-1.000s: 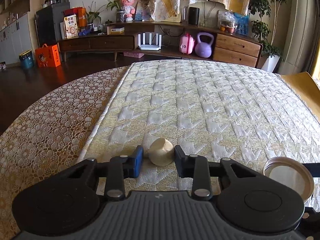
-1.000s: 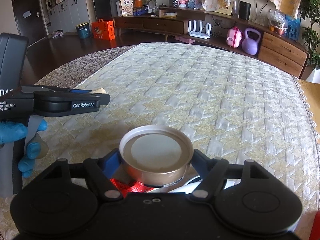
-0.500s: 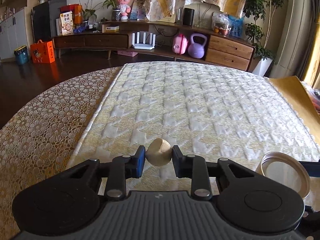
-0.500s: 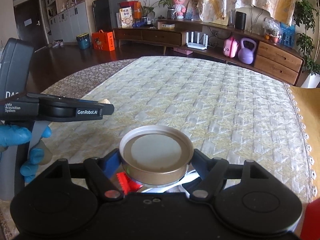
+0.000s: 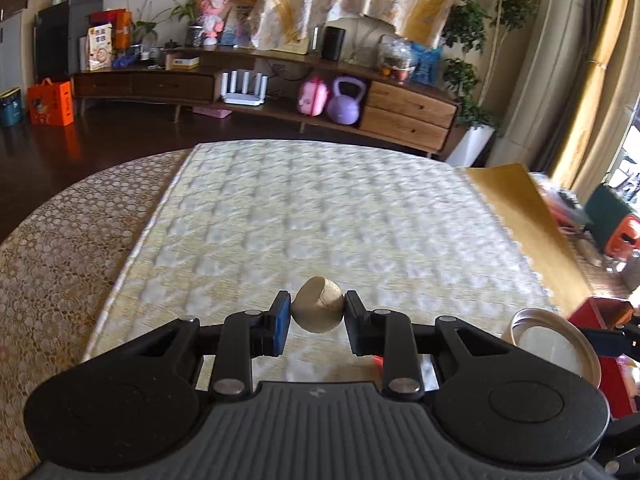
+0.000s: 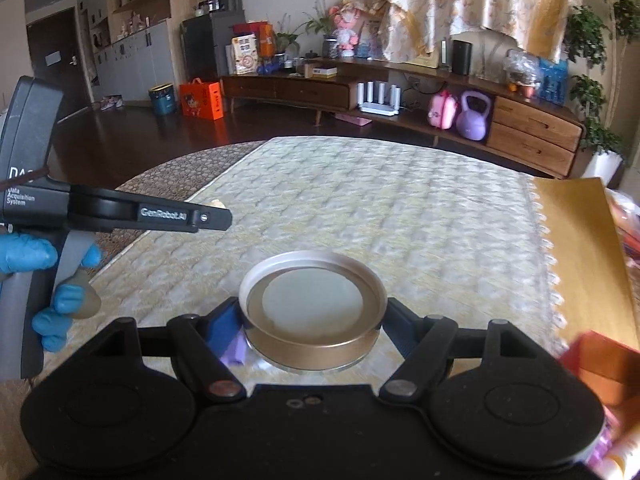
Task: Organize rigid objects
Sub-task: 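Carry the white ball and gold-rimmed lid over the red tin with both grippers, then open both grippers to drop the ball and lid into the tin, then lift both tools away from the red tin, then move both tools over the remaining items on the bed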
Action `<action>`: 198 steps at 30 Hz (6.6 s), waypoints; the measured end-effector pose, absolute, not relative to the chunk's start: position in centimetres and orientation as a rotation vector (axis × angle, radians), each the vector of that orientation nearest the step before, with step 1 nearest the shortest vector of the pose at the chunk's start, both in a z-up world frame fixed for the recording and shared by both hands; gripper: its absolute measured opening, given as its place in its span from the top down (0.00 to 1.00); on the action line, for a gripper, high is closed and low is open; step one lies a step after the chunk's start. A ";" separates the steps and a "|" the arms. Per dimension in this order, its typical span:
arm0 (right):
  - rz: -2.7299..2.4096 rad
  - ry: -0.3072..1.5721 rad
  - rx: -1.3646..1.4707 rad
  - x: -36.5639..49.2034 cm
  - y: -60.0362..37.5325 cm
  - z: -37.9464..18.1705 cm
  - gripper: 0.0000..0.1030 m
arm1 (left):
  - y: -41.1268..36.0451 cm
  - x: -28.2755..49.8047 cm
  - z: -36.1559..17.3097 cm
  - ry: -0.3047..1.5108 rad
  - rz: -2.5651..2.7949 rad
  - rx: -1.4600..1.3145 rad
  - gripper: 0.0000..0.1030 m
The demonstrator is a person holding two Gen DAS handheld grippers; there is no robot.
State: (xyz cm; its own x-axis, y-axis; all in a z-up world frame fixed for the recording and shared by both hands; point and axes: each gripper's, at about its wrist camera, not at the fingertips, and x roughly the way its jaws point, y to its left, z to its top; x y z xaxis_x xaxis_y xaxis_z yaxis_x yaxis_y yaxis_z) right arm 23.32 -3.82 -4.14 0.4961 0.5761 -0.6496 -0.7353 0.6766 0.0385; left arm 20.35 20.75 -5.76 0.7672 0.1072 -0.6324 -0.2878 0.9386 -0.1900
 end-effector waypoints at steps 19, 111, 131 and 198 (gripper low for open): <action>0.636 0.626 -0.163 20.7 -16.0 -1.8 0.27 | 10.0 18.8 -1.4 0.642 0.035 -0.208 0.73; 0.340 0.658 -0.127 23.4 -30.1 -6.7 0.20 | -14.5 32.6 -6.5 0.872 -0.293 0.030 0.72; 0.393 0.645 -0.112 20.4 -26.8 -4.1 0.17 | -8.6 25.1 -2.7 0.741 -0.301 0.007 0.35; 0.671 0.804 -0.197 24.8 -3.2 -6.6 0.03 | 17.6 15.5 -13.4 0.739 0.183 -0.056 0.19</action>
